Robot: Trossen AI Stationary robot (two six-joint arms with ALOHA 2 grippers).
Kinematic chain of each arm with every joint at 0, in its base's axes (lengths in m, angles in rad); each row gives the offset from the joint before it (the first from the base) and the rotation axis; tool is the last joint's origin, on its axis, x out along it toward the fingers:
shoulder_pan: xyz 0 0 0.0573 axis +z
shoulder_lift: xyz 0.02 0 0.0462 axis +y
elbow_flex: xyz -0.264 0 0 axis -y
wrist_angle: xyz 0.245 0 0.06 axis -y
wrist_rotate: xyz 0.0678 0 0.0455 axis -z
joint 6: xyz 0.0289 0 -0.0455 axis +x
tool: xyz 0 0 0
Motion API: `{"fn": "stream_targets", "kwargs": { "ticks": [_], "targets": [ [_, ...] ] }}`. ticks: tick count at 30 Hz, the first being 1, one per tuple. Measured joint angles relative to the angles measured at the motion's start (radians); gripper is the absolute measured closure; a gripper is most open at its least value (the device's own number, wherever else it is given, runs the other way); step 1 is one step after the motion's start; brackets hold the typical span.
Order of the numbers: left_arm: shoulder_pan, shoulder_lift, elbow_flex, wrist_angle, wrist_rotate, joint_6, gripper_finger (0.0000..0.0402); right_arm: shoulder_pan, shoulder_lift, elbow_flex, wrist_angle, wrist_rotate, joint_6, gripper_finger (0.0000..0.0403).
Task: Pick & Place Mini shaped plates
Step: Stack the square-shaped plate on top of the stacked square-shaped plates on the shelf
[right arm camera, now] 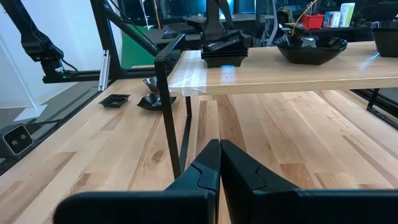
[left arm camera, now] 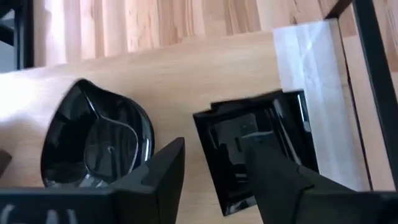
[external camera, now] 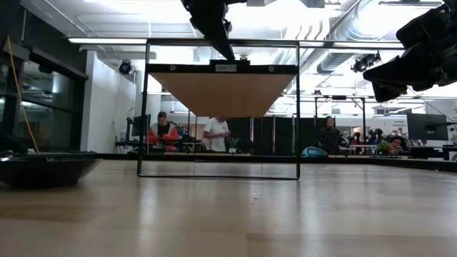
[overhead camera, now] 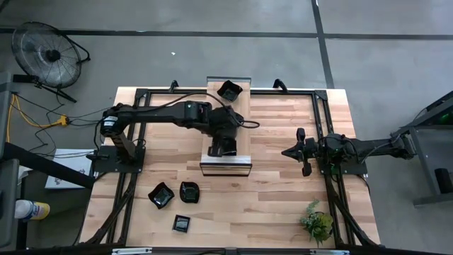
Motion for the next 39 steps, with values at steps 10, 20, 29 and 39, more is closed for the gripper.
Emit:
{"fn": "stream_targets", "kwargs": {
  "ticks": [10, 20, 29, 39],
  "targets": [
    [0.03, 0.009, 0.001, 0.005, 0.029, -0.017, 0.0246, 0.0, 0.0, 0.0, 0.0, 0.0, 0.0, 0.0398],
    [0.055, 0.03, 0.001, 0.001, 0.119, -0.035, 0.0246, 0.0, 0.0, 0.0, 0.0, 0.0, 0.0, 0.0398],
    [0.067, 0.046, 0.0, -0.001, 0.151, -0.035, 0.0246, 0.0, 0.0, 0.0, 0.0, 0.0, 0.0, 0.0398],
    [0.071, 0.045, 0.0, 0.0, 0.173, -0.028, 0.025, 0.0, 0.0, 0.0, 0.0, 0.0, 0.0, 0.0398]
  ]
}}
